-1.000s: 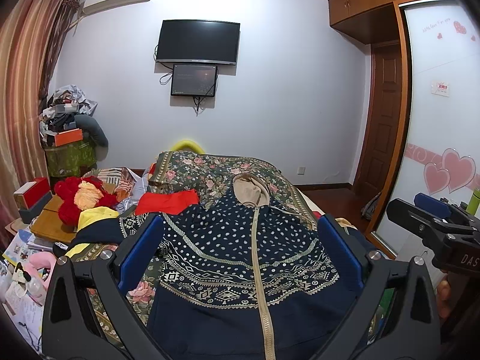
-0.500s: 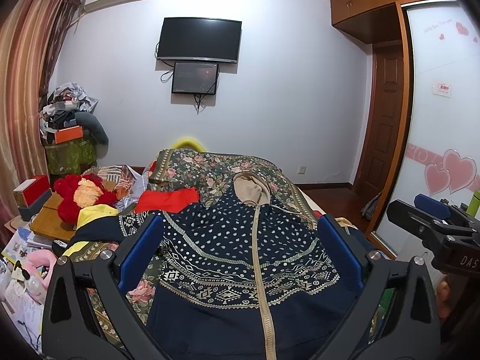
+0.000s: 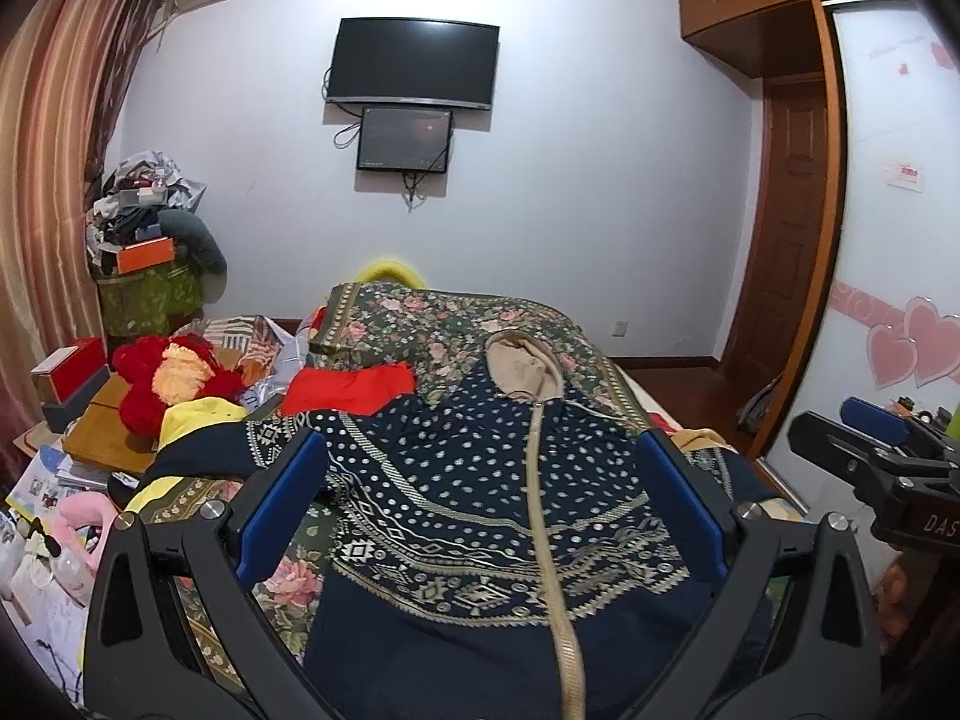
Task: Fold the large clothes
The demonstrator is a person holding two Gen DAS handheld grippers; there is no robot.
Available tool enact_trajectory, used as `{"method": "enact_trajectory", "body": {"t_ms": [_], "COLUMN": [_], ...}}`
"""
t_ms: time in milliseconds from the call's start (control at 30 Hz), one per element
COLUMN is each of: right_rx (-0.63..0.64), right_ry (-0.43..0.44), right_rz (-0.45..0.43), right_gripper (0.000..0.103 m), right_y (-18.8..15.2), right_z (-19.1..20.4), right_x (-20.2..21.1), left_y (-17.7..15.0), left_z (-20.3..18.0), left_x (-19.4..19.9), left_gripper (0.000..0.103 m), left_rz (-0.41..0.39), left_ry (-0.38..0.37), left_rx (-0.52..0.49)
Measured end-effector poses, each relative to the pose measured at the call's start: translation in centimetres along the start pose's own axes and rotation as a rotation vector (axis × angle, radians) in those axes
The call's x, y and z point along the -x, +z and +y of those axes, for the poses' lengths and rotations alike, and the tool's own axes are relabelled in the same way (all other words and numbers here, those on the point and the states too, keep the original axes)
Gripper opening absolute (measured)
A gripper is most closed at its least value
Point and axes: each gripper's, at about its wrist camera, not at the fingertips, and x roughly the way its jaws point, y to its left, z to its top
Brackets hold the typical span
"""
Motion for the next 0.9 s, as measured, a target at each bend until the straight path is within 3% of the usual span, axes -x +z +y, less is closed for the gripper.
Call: {"method": "enact_trajectory", "body": {"t_ms": [367,700,900], "right_rx": [-0.035,-0.085,-0.094], "right_ry": [-0.049,-0.254,-0.325], "right_rz": [0.104,0.189,0.267], "right_gripper": [0.103,0.103,0.103], "right_y": [0.3,0.8,0.9], "right_z": [-1.3,-3.9,-4.8], "right_x": [-5.7,-12.2,-16.2], "left_y": [0.7,-1.0,-3.4], "left_z": [7.6,18.2,25.6], "left_x": [-6.2,-13.2,-18.2], "left_gripper": [0.103,0.103,0.103], "left_rz": [0.037,0.134,0.253], "left_ry": [0.141,0.273,0.251], "left_rx": [0.081,0.206,0.334]}}
